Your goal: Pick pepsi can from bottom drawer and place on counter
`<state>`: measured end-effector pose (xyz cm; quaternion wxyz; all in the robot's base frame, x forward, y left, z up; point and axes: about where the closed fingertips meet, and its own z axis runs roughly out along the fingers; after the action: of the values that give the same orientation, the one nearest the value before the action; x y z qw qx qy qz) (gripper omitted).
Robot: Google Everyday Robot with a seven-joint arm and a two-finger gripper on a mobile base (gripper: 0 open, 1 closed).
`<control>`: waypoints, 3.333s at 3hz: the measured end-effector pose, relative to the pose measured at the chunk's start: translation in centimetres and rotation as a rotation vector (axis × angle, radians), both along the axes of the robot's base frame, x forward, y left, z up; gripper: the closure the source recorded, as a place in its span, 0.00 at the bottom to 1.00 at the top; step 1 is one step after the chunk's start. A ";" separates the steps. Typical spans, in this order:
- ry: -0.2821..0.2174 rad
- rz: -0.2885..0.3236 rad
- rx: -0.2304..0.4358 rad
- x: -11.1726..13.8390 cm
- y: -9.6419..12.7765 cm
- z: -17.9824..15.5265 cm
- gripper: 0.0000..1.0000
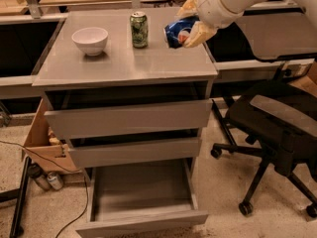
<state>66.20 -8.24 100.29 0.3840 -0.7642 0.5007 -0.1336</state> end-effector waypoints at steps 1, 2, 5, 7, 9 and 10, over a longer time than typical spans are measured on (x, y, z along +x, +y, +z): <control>-0.005 0.081 0.024 3.7 2.8 -1.3 1.00; -0.023 0.172 0.058 7.9 6.6 -2.4 1.00; 0.012 0.202 0.156 11.2 9.6 -7.3 1.00; 0.061 0.208 0.181 11.9 10.4 -9.7 0.54; 0.069 0.221 0.194 11.8 10.3 -9.9 0.08; 0.064 0.234 0.231 11.4 10.0 -9.5 0.00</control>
Offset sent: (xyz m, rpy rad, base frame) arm 0.1125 0.0900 -0.0205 0.0741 -0.0499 0.2427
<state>77.63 1.79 90.81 0.4660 -0.7719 0.4323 -0.0054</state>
